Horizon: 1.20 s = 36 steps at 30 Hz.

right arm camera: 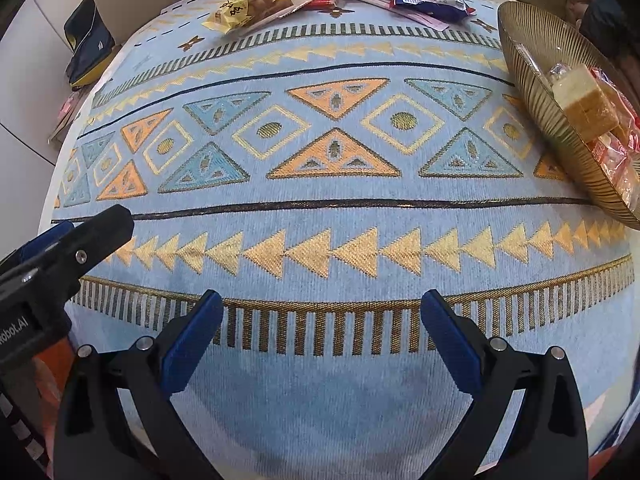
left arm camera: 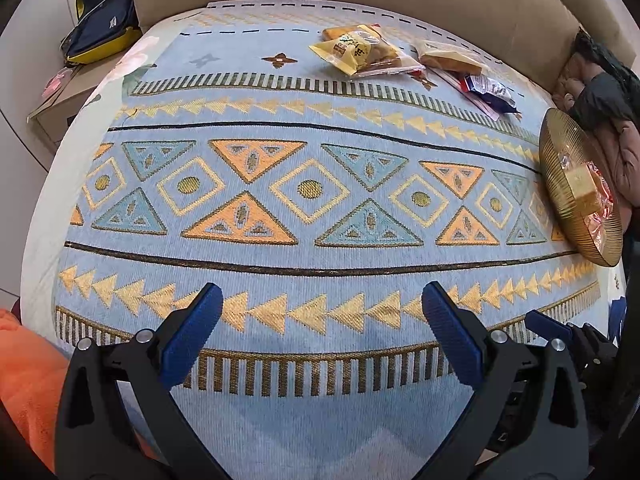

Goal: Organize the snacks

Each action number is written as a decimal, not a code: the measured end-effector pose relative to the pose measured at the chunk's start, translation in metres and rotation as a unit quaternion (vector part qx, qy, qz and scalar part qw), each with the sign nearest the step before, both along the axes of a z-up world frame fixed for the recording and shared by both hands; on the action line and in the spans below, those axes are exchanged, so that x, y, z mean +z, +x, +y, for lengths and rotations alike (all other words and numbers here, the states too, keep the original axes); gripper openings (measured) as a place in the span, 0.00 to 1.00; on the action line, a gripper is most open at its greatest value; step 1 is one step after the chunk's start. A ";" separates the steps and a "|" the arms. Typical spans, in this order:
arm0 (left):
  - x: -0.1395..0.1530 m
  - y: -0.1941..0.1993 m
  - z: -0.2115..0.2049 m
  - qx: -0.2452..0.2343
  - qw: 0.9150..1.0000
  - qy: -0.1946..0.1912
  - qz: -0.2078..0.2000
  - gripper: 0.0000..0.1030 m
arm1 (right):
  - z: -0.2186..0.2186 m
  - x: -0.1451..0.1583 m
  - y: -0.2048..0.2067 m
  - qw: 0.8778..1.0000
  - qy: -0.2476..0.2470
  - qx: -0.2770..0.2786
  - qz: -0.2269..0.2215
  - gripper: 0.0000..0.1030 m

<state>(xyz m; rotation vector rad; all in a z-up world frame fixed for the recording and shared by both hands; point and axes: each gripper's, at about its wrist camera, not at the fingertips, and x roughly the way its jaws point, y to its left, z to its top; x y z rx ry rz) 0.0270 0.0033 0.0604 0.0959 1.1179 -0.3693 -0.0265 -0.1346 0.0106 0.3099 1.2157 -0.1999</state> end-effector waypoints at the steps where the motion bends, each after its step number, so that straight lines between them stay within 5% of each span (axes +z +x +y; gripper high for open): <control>1: 0.000 0.000 0.000 0.000 1.000 0.000 0.000 0.96 | -0.001 0.000 -0.001 1.000 0.000 0.000 0.000 0.95; 8: 0.011 -0.002 0.001 -0.009 1.000 0.000 -0.012 0.96 | -0.001 0.009 -0.002 1.000 0.000 -0.004 -0.011 0.95; 15: 0.052 0.035 -0.005 -0.047 0.998 -0.016 -0.039 0.96 | -0.031 0.064 0.007 0.998 -0.033 -0.005 -0.044 0.95; 24: 0.062 0.145 -0.069 -0.151 0.986 0.025 -0.068 0.95 | -0.121 0.135 0.113 0.972 -0.209 0.081 -0.075 0.95; 28: 0.039 0.187 -0.089 -0.173 0.984 0.019 -0.033 0.79 | -0.165 0.124 0.169 0.958 -0.240 0.152 -0.043 0.95; 36: -0.001 0.238 -0.140 -0.228 0.971 0.070 -0.017 0.79 | -0.193 0.060 0.254 0.940 -0.187 0.279 0.061 0.95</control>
